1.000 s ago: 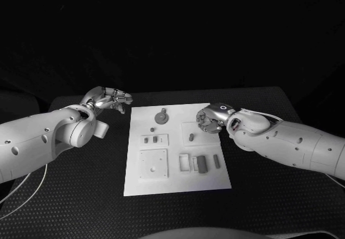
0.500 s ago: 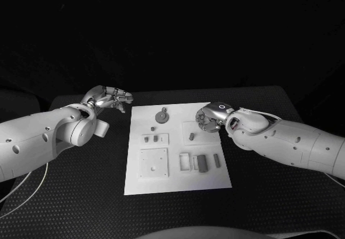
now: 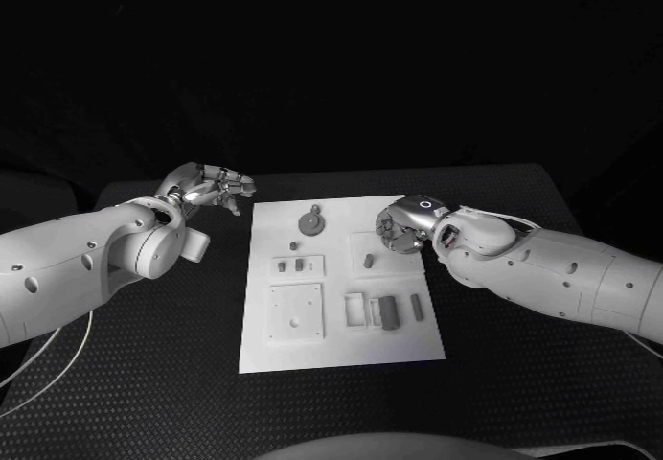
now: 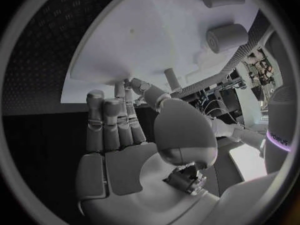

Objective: Assemble the parts on the task board

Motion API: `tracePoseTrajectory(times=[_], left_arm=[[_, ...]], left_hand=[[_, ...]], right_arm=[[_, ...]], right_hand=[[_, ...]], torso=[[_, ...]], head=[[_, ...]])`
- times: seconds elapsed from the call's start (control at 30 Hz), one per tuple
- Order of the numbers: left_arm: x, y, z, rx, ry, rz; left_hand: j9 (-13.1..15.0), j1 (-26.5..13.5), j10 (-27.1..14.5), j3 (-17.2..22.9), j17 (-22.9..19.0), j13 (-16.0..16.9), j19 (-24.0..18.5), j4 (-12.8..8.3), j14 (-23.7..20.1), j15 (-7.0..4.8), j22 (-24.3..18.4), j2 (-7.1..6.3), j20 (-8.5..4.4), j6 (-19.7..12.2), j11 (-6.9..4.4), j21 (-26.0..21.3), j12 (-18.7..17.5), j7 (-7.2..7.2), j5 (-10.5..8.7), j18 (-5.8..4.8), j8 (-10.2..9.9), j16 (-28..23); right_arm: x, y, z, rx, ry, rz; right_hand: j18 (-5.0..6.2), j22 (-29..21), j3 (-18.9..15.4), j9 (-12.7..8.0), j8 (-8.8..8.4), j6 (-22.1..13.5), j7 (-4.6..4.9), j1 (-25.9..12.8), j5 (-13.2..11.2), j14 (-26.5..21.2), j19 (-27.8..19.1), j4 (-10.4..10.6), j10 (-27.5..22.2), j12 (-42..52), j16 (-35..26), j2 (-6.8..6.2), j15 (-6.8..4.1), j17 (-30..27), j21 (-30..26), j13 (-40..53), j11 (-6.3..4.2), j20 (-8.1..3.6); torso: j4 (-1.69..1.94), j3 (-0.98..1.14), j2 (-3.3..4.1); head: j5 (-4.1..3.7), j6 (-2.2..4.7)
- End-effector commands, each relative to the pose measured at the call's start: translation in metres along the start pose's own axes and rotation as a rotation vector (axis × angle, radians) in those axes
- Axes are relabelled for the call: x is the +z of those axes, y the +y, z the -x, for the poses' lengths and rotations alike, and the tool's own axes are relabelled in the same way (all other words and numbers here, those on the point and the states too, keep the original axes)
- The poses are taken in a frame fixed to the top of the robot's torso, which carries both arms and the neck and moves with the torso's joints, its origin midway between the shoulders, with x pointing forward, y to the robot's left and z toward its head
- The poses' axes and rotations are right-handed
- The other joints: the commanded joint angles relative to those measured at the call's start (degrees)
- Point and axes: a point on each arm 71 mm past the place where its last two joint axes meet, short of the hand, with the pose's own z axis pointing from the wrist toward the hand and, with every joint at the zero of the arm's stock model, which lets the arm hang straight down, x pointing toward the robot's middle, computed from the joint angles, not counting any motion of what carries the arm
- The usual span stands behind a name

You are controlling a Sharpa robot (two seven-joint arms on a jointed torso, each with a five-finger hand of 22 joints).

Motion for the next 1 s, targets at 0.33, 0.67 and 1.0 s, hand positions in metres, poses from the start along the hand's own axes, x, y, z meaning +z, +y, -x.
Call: tracePoseTrajectory(times=[0.33,0.67,1.0], left_arm=[[0.0003,-0.0006,-0.0018,-0.007,0.02,0.002],[-0.0001,-0.0002,-0.0011,-0.006,0.021,0.004],[0.0,0.0002,-0.0007,-0.005,0.026,0.005]], left_hand=[[-0.1,-0.1,-0.5,-0.3,0.1,0.2,0.4,0.0,0.2,0.22,-0.1,0.27,-0.24,-0.5,0.06,-0.4,-0.5,0.17,-0.17,1.15,0.1,-0.3],[-0.1,0.0,-0.6,-0.4,0.2,0.3,0.6,0.0,0.5,0.19,-0.1,0.31,-0.29,-0.5,0.05,-0.4,-0.5,0.18,-0.17,1.18,0.1,-0.2],[-0.1,0.0,-0.7,-0.5,0.2,0.4,0.7,0.0,0.6,0.18,-0.1,0.28,-0.31,-0.6,0.06,-0.4,-0.5,0.2,-0.17,1.18,0.1,-0.1]], right_arm=[[-0.0013,0.0009,-0.0105,-0.052,0.063,0.0],[-0.0002,0.0029,-0.0102,-0.098,0.051,0.009],[0.0001,0.0069,-0.0077,-0.093,0.022,0.022]], right_hand=[[3.64,0.6,0.3,0.3,0.62,1.3,-0.28,1.2,0.1,0.2,0.1,-0.3,1.0,-0.4,-0.4,0.73,-0.74,0.1,0.0,0.8,-0.32,-0.47],[3.64,0.7,0.8,0.5,0.98,2.4,-0.69,2.8,0.1,0.5,0.2,-0.3,1.9,-0.7,-0.5,1.47,-1.02,0.1,0.1,1.6,-0.62,-0.62],[3.64,0.9,0.9,0.7,1.38,3.8,-1.24,3.7,0.1,1.6,0.9,-0.4,3.4,-0.8,-0.4,2.24,-1.54,0.2,0.6,2.6,-1.16,-0.94]], torso=[[0.0,-0.01,-0.01],[0.02,-0.02,0.0],[0.04,-0.02,-0.01]], head=[[-0.09,-0.22],[-0.18,-0.44],[-0.22,-0.47]])
